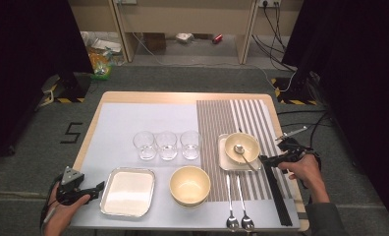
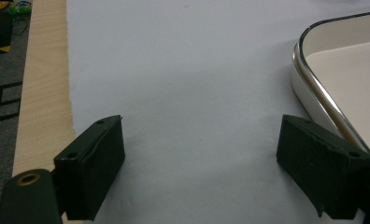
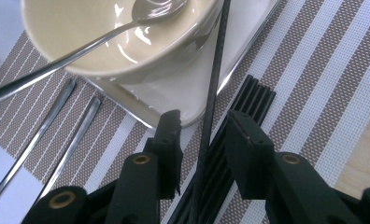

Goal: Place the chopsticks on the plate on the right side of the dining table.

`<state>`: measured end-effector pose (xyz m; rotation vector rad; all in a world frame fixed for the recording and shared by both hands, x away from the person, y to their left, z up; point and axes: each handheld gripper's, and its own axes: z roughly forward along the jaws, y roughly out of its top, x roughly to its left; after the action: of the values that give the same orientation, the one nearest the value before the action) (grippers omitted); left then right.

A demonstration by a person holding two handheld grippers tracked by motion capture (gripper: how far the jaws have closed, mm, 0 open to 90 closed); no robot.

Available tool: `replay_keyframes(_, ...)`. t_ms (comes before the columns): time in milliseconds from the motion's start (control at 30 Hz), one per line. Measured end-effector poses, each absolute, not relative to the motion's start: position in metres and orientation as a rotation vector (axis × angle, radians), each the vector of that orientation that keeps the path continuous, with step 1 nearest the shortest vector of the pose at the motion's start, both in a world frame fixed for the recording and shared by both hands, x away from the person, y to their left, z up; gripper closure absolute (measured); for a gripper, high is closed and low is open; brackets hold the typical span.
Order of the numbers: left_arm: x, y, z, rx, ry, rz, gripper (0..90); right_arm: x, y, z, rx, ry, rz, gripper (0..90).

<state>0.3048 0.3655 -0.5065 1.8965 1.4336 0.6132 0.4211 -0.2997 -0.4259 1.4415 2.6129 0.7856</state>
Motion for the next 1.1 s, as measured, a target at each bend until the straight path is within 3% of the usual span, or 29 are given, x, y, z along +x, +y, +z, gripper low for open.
replay_keyframes(1100,0.305,0.366,-0.506,1.897,1.431,0.604,14.5,0.382,-0.313,-0.453,1.322,2.556,0.855,61.7)
